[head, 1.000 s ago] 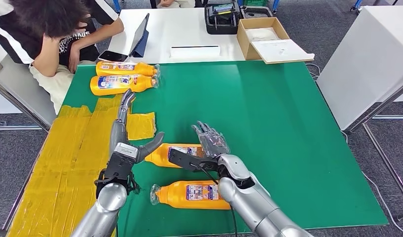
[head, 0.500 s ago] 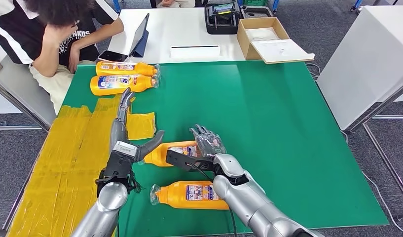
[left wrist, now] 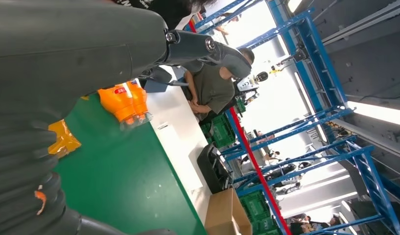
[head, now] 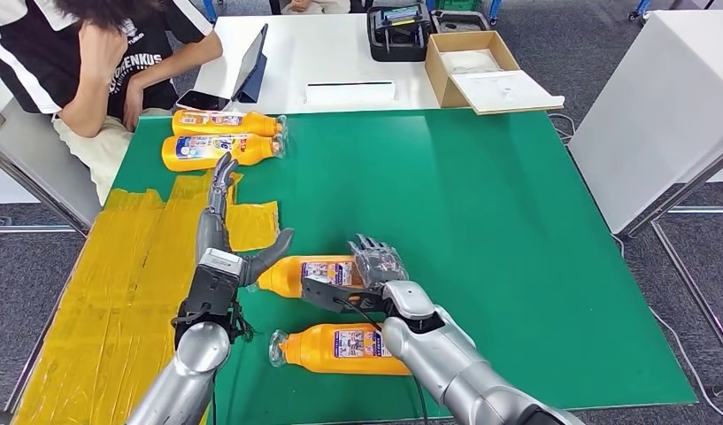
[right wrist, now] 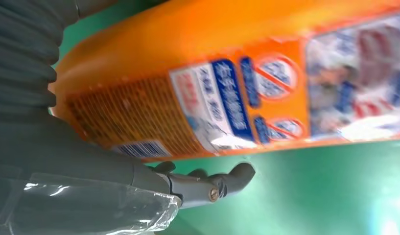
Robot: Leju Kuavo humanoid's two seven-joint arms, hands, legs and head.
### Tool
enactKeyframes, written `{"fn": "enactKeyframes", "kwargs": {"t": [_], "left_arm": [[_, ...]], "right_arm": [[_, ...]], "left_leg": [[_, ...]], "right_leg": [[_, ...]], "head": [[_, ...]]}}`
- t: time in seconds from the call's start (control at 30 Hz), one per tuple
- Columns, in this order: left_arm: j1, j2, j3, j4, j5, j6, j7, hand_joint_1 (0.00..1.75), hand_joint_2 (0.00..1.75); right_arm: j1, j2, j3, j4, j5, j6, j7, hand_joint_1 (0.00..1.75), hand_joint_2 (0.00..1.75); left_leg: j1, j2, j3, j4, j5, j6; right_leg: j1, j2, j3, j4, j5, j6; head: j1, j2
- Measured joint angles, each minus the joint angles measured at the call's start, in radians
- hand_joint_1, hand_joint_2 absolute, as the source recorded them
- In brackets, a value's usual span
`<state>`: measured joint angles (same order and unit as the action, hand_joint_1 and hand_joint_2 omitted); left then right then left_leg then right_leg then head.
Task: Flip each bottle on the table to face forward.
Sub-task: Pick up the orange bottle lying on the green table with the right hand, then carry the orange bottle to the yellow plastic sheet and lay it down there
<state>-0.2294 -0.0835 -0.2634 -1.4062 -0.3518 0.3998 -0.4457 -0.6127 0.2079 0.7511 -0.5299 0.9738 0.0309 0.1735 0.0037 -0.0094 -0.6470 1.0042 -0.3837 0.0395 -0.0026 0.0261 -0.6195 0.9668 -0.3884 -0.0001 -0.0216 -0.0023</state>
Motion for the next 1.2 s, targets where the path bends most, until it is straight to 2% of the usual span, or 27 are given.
{"fn": "enactKeyframes", "kwargs": {"t": [0.3, 0.33, 0.43, 0.47, 0.87, 1.2], "left_arm": [[0.001, 0.000, -0.005, 0.015, 0.003, 0.000, -0.004, 0.00, 1.75], [0.001, 0.000, -0.005, 0.015, 0.003, 0.000, -0.004, 0.00, 1.75], [0.002, 0.000, -0.006, 0.015, 0.004, 0.001, -0.004, 0.00, 1.75], [0.003, 0.000, -0.006, 0.015, 0.004, 0.000, -0.004, 0.00, 1.75], [0.004, 0.000, -0.008, 0.020, 0.007, 0.000, -0.004, 0.00, 1.75], [0.004, 0.000, -0.008, 0.021, 0.007, -0.001, -0.004, 0.00, 1.75]], "right_arm": [[-0.012, -0.003, 0.000, 0.051, 0.013, -0.011, 0.022, 0.01, 1.75], [-0.012, -0.004, 0.000, 0.054, 0.018, -0.012, 0.025, 0.29, 1.75], [-0.012, -0.007, 0.000, 0.061, 0.035, -0.017, 0.035, 1.58, 1.75], [-0.012, -0.008, 0.000, 0.063, 0.041, -0.021, 0.036, 1.74, 1.75], [0.002, -0.010, -0.010, 0.070, 0.083, -0.094, 0.036, 1.75, 1.75], [0.010, -0.012, -0.023, 0.070, 0.103, -0.120, 0.031, 1.75, 1.75]], "left_leg": [[0.000, 0.001, 0.002, 0.000, 0.000, 0.000], [0.000, 0.001, 0.002, 0.000, 0.000, 0.000], [0.000, 0.001, 0.003, 0.000, 0.000, 0.000], [0.000, 0.001, 0.004, 0.000, 0.000, 0.000], [0.000, 0.000, 0.004, 0.000, 0.001, -0.001], [0.000, 0.000, 0.004, 0.000, 0.000, -0.001]], "right_leg": [[0.000, 0.000, 0.001, 0.000, 0.000, 0.000], [0.000, 0.000, 0.001, 0.000, 0.000, 0.000], [0.000, 0.000, 0.002, 0.000, 0.000, 0.000], [0.000, 0.000, 0.003, 0.000, 0.000, 0.000], [0.000, 0.000, 0.004, 0.000, 0.001, -0.001], [0.000, 0.000, 0.004, 0.000, 0.001, -0.001]], "head": [[0.000, 0.000], [0.000, 0.000], [0.000, 0.000], [0.000, 0.000], [0.000, 0.000], [0.000, 0.000]]}}
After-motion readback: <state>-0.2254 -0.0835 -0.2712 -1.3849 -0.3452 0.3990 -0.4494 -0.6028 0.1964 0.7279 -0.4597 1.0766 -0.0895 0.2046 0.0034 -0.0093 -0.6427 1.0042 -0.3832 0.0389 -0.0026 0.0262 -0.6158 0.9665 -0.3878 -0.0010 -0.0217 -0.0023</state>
